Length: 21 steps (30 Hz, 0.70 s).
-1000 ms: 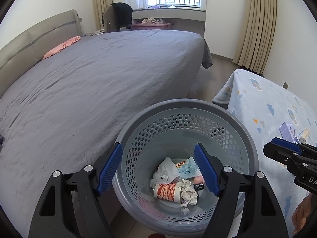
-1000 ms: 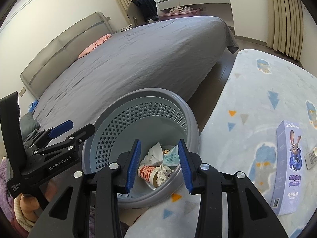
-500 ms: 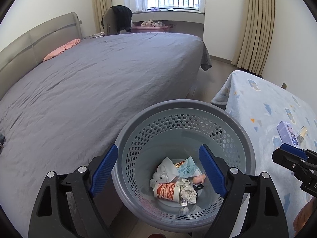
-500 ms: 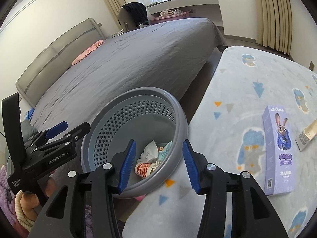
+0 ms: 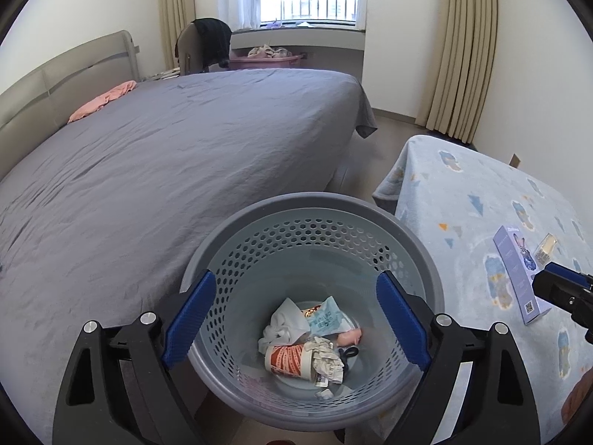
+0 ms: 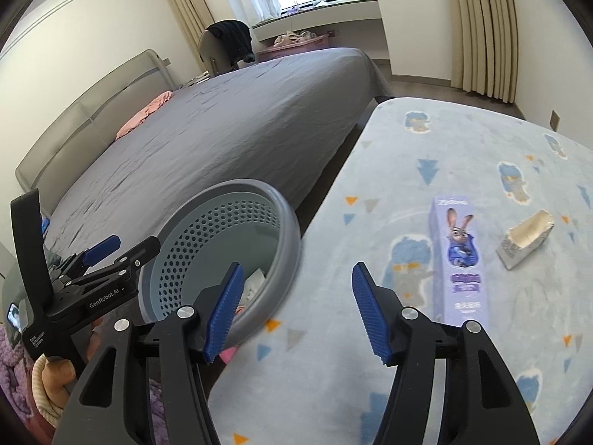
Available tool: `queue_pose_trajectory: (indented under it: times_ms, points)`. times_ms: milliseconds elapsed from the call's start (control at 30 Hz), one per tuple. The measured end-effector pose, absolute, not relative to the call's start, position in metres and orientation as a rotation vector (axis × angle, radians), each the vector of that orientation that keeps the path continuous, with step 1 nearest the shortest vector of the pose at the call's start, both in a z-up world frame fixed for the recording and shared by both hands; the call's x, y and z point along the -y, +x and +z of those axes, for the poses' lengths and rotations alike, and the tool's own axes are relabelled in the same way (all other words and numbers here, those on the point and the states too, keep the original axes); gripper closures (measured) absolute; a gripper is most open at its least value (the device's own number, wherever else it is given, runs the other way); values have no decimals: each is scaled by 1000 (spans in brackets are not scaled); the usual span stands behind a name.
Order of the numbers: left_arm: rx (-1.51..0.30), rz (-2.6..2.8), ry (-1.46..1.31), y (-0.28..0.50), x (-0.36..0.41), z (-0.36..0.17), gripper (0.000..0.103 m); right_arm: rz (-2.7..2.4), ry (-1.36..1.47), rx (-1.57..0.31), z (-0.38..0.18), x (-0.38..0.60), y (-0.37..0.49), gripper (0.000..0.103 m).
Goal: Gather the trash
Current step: 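Move both grippers from the basket back toward the blue blanket, then grasp the purple Zootopia toothpaste box with the left gripper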
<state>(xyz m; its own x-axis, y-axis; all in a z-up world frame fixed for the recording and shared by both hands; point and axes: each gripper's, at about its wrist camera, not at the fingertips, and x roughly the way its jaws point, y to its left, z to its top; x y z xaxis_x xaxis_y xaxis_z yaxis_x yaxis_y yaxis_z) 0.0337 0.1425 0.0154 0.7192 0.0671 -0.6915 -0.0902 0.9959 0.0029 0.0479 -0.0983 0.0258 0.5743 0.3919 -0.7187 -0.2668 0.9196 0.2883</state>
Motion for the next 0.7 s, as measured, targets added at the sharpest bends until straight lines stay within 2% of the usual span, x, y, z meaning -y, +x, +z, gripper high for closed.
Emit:
queue_pose_trajectory:
  times_ms: [700]
  points:
    - [-755, -10, 11, 31, -70, 12, 16, 235, 155, -840, 32, 195, 35, 43]
